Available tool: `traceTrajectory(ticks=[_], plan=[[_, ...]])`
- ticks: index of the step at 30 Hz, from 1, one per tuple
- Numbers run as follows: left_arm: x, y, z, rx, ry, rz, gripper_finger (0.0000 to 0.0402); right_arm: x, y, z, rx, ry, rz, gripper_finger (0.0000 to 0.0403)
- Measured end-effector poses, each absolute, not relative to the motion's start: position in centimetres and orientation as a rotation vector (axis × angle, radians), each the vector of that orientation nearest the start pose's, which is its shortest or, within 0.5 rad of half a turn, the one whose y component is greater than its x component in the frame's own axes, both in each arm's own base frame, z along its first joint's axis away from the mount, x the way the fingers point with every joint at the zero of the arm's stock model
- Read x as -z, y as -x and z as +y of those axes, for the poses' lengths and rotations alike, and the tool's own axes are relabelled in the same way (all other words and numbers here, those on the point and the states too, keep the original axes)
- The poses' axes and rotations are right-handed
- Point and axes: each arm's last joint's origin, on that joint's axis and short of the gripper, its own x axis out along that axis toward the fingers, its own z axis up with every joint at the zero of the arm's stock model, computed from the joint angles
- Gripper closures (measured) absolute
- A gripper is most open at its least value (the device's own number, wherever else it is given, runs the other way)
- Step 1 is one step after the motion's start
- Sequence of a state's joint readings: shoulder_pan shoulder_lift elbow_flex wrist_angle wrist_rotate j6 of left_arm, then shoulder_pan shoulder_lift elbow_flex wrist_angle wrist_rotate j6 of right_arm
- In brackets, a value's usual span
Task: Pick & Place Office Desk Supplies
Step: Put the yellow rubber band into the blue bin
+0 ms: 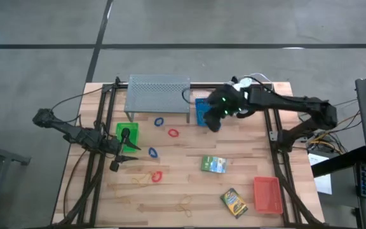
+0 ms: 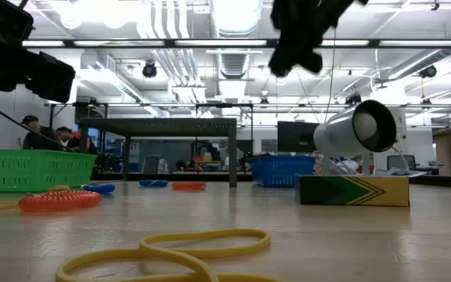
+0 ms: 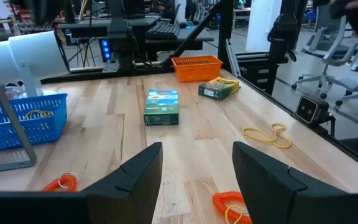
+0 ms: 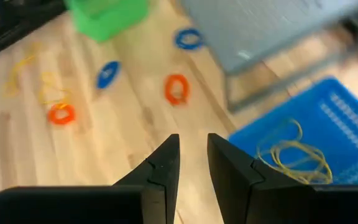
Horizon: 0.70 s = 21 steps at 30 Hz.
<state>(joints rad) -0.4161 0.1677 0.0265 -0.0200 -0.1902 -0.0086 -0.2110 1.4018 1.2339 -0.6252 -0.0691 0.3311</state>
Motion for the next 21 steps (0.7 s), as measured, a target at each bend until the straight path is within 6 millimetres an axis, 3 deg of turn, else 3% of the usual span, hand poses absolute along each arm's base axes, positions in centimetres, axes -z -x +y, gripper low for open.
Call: traceTrajectory(ticks=[5, 11, 21], plan=[[-15.7, -9.9, -3.8, 0.225, -0.039, 0.155, 0.0201, -33.6, -28.5, -1.0, 0.163, -0.244, 0.639, 0.0321], [-15.7, -9.9, -3.8, 0.225, -0.04, 0.155, 0.0201, -34.2, -28.7, 4.2, 0.026, -0.158, 0.57, 0.0321], [-15.7, -9.9, -3.8, 0.225, -0.04, 0.157, 0.0201, -31.0, -31.2, 10.4, -0.125, -0.087, 0.599, 0.0321]])
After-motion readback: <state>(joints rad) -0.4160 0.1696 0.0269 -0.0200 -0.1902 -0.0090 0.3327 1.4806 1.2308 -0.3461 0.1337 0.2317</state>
